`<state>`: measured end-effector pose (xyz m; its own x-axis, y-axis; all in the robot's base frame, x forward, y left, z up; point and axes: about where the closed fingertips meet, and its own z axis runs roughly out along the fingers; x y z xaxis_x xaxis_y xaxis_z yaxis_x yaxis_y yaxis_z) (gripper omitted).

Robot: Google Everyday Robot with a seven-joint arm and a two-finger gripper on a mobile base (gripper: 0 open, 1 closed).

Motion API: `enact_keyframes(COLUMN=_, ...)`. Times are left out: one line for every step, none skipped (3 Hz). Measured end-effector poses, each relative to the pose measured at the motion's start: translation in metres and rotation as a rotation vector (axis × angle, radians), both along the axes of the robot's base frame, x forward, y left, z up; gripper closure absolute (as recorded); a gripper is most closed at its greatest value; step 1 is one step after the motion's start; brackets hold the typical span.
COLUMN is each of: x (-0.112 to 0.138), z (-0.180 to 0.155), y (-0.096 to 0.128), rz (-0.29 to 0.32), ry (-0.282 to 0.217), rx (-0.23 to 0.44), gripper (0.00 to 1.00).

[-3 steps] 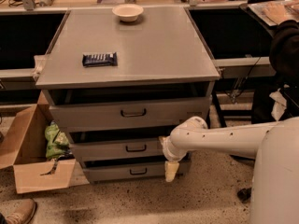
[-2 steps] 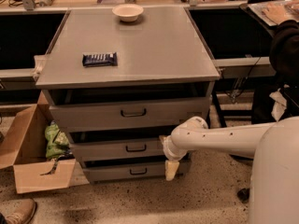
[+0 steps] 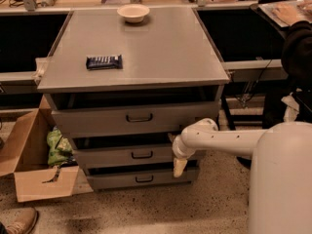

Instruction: Open middle drawer

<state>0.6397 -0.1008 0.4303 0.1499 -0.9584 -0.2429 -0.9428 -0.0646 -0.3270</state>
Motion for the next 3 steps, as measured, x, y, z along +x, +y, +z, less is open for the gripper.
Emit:
enact_keyframes(x=0.0138, z=-0.0235, y=-0.0036, rz=-0.024, ry=0.031, rx=0.011, gripper=0.26)
enact_keyframes(x=0.0143, z=-0.0275, y=-0.0042, rz=-0.030, ry=0.043, rx=0.017, gripper=0.51)
enact_keyframes(x=0.0133, z=-0.0266, y=-0.0052, rz=-0.032, ry=0.041, rx=0.018, gripper=0.73)
